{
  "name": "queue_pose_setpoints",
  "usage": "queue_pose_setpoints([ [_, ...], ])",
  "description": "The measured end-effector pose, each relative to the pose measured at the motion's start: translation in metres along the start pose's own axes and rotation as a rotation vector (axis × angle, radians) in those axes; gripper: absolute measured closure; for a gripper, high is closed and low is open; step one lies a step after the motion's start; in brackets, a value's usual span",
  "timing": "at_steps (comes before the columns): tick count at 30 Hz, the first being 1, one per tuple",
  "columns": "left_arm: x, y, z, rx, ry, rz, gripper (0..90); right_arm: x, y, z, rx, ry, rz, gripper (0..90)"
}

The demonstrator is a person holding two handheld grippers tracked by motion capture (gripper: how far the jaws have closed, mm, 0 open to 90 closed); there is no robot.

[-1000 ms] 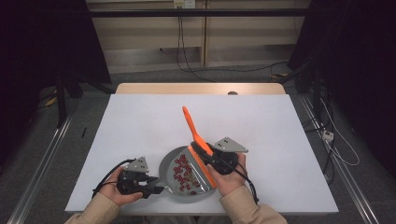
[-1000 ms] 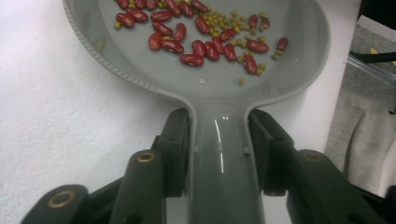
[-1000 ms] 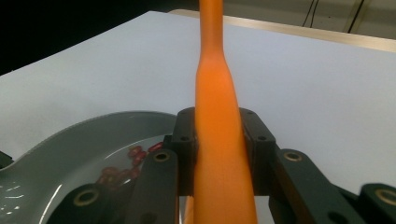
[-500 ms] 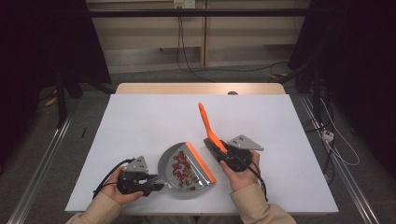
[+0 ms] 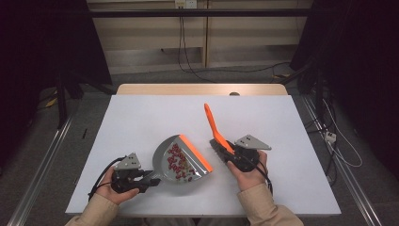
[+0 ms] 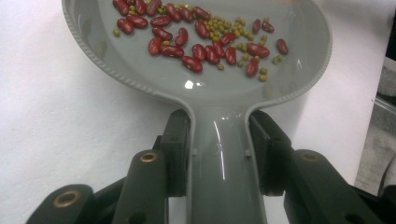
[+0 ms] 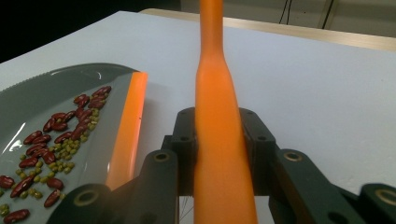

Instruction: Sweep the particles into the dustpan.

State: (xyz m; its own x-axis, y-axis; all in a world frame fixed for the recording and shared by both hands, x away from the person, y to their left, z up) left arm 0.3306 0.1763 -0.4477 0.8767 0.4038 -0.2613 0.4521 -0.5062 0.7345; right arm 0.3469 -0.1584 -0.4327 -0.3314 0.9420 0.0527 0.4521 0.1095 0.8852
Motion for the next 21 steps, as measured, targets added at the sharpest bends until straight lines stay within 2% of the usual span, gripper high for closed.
queue_pose_setpoints([
  [5, 0.003, 0.003, -0.003, -0.008, 0.006, -0.013, 62.7, -0.005, 0.0, -0.003, -0.005, -0.006, 0.001, 71.2],
  [13, 0.007, 0.005, -0.005, -0.025, 0.041, -0.031, 62.7, -0.015, -0.001, -0.008, -0.006, -0.017, 0.015, 71.2],
  [19, 0.009, 0.006, -0.008, -0.031, 0.044, -0.037, 62.7, -0.019, -0.002, -0.01, -0.005, -0.018, 0.02, 71.2],
  [21, 0.01, 0.006, -0.009, -0.032, 0.058, -0.037, 62.7, -0.02, -0.002, -0.01, -0.005, -0.021, 0.024, 71.2],
])
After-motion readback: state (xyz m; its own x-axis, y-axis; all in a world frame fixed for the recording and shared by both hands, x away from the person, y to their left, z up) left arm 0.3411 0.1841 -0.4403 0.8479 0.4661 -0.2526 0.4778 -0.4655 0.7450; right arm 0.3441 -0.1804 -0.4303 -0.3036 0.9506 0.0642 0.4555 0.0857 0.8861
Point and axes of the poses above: each handheld gripper's, and its own axes: z roughly forward along the jaws, y roughly out of its top, x roughly to its left, the point moved 3 cm from there along z, roughly forward along the jaws, and after that the axes turned 7 degrees about -y, right-handed, at the moved point
